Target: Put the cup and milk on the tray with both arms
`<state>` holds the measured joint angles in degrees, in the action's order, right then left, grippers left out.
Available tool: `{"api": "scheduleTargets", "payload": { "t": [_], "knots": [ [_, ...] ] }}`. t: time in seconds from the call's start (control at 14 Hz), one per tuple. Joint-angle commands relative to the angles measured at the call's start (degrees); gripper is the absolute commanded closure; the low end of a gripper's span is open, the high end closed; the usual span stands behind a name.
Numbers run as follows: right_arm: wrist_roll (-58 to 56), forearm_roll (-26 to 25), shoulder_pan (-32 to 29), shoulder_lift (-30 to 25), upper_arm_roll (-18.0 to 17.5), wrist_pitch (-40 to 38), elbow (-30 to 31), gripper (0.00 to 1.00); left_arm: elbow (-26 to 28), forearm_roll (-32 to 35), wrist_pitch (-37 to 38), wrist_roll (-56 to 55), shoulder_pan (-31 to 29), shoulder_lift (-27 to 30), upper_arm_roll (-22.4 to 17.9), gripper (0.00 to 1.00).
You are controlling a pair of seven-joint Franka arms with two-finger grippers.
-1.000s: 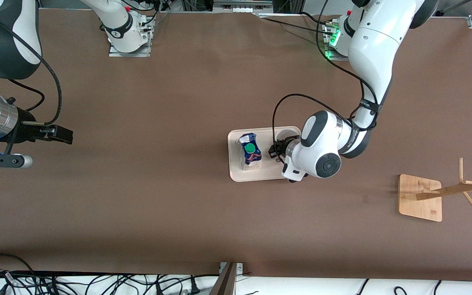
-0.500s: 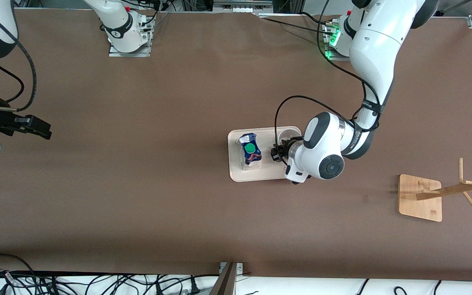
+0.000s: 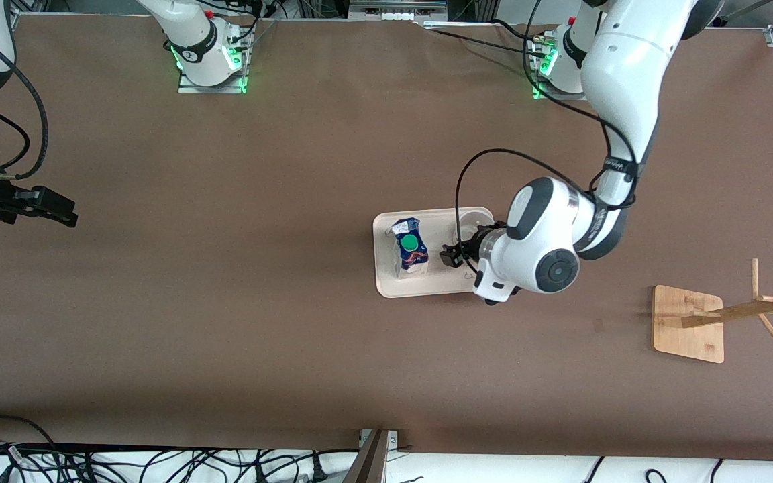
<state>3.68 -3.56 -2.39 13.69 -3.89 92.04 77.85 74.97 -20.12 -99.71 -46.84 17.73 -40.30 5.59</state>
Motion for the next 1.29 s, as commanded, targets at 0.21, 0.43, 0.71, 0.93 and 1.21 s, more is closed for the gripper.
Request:
{"api": "scheduleTargets", "payload": {
  "t": [0.21, 0.43, 0.71, 0.93, 1.21],
  "knots": [
    [-0.9, 0.3, -2.3, -2.4, -1.4, -3.4, 1.7, 0.00, 10.1, 9.5, 2.4, 5.6, -6.9, 21.5, -0.7, 0.00],
    [-0.7, 0.2, -2.3, -2.3, -1.3, -3.4, 1.5, 0.00, 18.0, 14.7, 2.2, 17.7, -10.8, 32.6, -0.7, 0.00],
    [-0.6, 0.2, -2.4, -1.9, -1.2, -2.7, 1.4, 0.00, 23.5, 21.1, 2.1, 32.8, -12.6, 39.9, -2.8, 0.00],
    [-0.8, 0.2, -2.4, -1.8, -1.2, -2.7, 1.4, 0.00, 24.5, 21.6, 2.1, 40.9, -12.5, 41.3, -6.6, 0.00],
    [-1.2, 0.0, -1.8, -1.8, -1.2, -1.9, 0.9, 0.00, 23.3, 21.9, 4.4, 42.4, -12.6, 40.5, -8.1, 0.00]
  ]
}}
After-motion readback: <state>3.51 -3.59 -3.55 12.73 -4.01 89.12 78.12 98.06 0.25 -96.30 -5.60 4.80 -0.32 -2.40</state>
